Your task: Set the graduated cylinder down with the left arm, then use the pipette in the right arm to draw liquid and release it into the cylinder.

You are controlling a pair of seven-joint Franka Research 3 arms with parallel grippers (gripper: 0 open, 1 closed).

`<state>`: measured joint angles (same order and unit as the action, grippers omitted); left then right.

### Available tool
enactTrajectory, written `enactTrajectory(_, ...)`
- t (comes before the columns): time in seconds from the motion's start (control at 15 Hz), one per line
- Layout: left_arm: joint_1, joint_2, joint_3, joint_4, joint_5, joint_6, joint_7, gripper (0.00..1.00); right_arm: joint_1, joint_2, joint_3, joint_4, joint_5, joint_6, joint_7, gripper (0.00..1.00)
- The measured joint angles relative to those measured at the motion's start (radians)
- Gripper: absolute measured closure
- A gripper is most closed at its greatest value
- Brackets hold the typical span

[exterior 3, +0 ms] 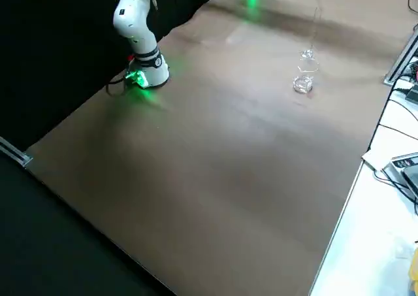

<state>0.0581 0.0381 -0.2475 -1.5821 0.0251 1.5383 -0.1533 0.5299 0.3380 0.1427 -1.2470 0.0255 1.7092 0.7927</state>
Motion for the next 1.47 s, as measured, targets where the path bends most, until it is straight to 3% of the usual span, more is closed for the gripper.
enactTrajectory(1.47,-0.005,0.0,-0.004,0.0,0.0,0.0,-0.001,0.0,0.001,-0.02,0.004,0.006,-0.027,-0.096,0.0,0.93)
